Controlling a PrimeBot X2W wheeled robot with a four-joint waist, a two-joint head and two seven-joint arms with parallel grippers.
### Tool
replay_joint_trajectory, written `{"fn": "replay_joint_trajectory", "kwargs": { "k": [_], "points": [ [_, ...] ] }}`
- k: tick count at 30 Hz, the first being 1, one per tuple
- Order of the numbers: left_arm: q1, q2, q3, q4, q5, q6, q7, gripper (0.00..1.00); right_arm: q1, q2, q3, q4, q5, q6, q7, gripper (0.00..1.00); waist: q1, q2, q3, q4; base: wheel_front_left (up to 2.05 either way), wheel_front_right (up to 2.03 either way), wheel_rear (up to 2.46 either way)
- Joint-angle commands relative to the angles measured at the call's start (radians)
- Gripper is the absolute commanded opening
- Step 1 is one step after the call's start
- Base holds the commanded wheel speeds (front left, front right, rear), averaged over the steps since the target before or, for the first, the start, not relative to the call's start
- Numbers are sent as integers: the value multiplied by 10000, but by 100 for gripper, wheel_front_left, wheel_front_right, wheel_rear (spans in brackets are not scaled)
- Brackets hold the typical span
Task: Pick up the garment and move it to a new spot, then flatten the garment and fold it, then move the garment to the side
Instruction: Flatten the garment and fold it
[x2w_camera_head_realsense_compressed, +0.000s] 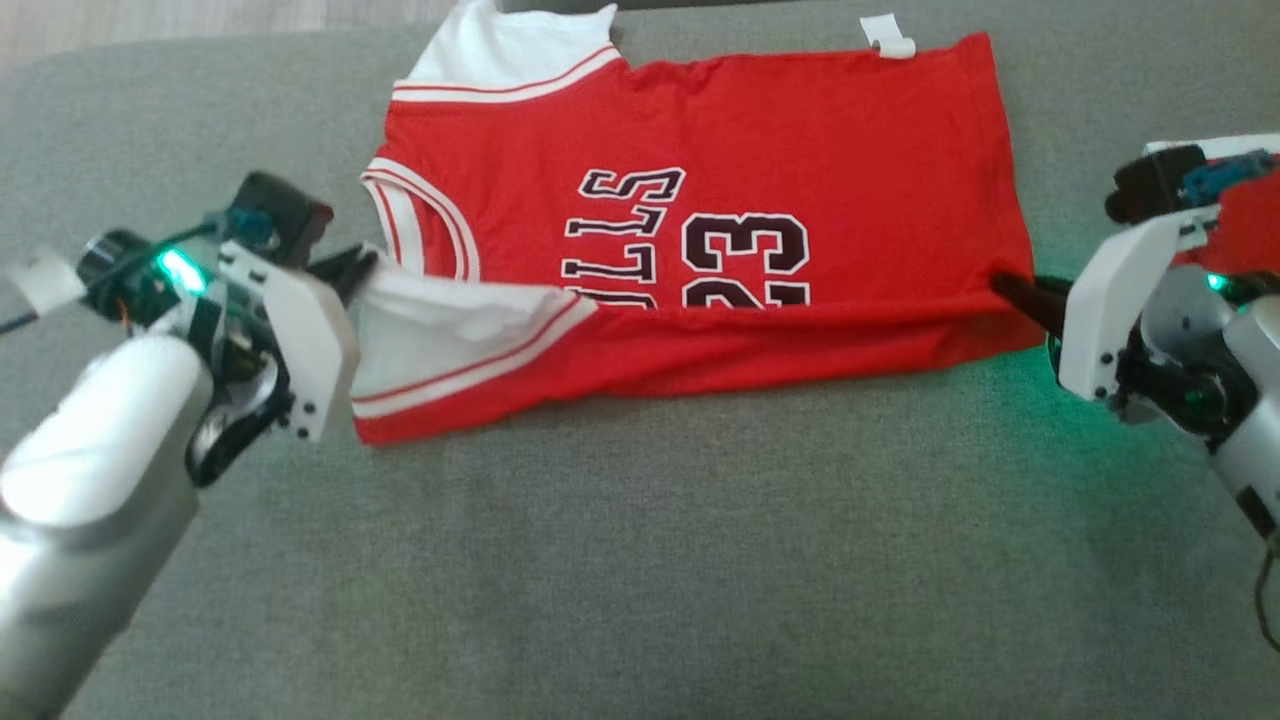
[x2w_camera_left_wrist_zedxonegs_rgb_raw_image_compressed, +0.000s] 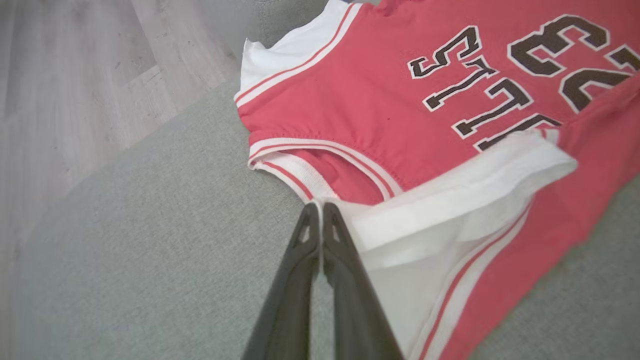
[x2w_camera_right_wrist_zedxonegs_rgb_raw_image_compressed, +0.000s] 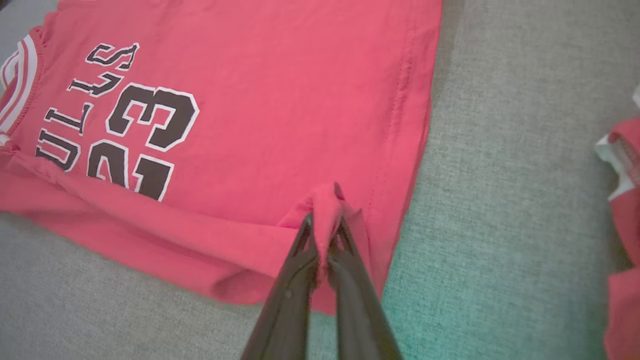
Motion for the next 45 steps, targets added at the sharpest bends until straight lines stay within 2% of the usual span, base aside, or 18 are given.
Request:
{"fn": "replay_joint_trajectory", "kwargs": {
  "k": [1, 10, 12, 13, 14, 17, 21, 22, 26, 28, 31, 35, 40, 43, 45],
  "points": [
    [-749, 327, 389, -53, 121, -37, -120, 0, -225, -82, -107, -126, -71, -9, -145, 0, -1, 0, 77, -43, 0, 0, 0],
    [-1517, -224, 6, 1693, 191, -57, -559, 0, -737, 415, -54, 459, -283, -9, -549, 0, -1, 0, 277, -116, 0, 0, 0],
    [-1597, -391, -33, 1914, 140, -59, -712, 2, -844, 445, -83, 615, -413, -9, -845, 99, -1, 0, 297, -85, 0, 0, 0],
    [-1654, -481, 4, 2027, 121, -45, -865, 80, -906, 461, -118, 722, -504, -9, -1034, 100, -1, 0, 307, -67, 0, 0, 0],
    [-1737, -571, 60, 2143, 149, 41, -1083, 100, -960, 490, -126, 785, -571, -9, -1196, 100, -1, 0, 318, -48, 0, 0, 0],
    [-1970, -807, 170, 2466, 368, 394, -1833, 100, -1133, 558, -253, 940, -696, -9, -1823, 100, -1, 0, 282, -21, 0, 0, 0],
    [-2202, -1258, 694, 2620, 501, 1162, -3744, 100, -1373, 622, -746, 1129, -914, -9, -3329, 100, -1, 0, 115, 40, 0, 0, 0],
    [-2202, -1258, 694, 2620, 501, 1162, -3744, 100, -1373, 622, -746, 1129, -914, -9, -3329, 100, -1, 0, 115, 40, 0, 0, 0],
    [-2056, -1831, 1520, 2523, 201, 1804, -6087, 100, -1302, 1102, -1688, 1018, -811, -9, -5528, 100, -1, 0, -215, 37, 0, 0, 0],
    [-1778, -2096, 1950, 2334, -73, 1982, -6889, 100, -1157, 1320, -2119, 994, -1029, -9, -6682, 100, -1, 0, -409, 15, 0, 0, 0],
    [-1108, -2395, 2639, 1693, -361, 2215, -7245, 100, -814, 1720, -2852, 979, -1599, -9, -7545, 100, -1, 0, -664, -15, 0, 0, 0],
    [243, -2723, 4018, -72, -123, 2577, -7283, 100, 57, 2484, -4564, 300, -2846, -9, -7698, 100, -1, 0, -855, -17, 0, 0, 0],
    [2261, -3184, 4911, -1611, 962, 2523, -7287, 100, 2243, 3961, -6523, -1394, -5050, -9, -7704, 100, -1, 0, -1069, -4, 0, 0, 0],
    [3354, -3604, 5365, -2027, 1369, 2451, -7288, 100, 3533, 4740, -7059, -2235, -6076, -9, -7705, 100, -1, 0, -1177, -58, 0, 0, 0],
    [4022, -3812, 5552, -2114, 1687, 2355, -7288, 100, 4281, 5042, -7186, -2573, -6435, -9, -7706, 100, -1, 0, -1250, -121, 0, 0, 0]
  ]
}}
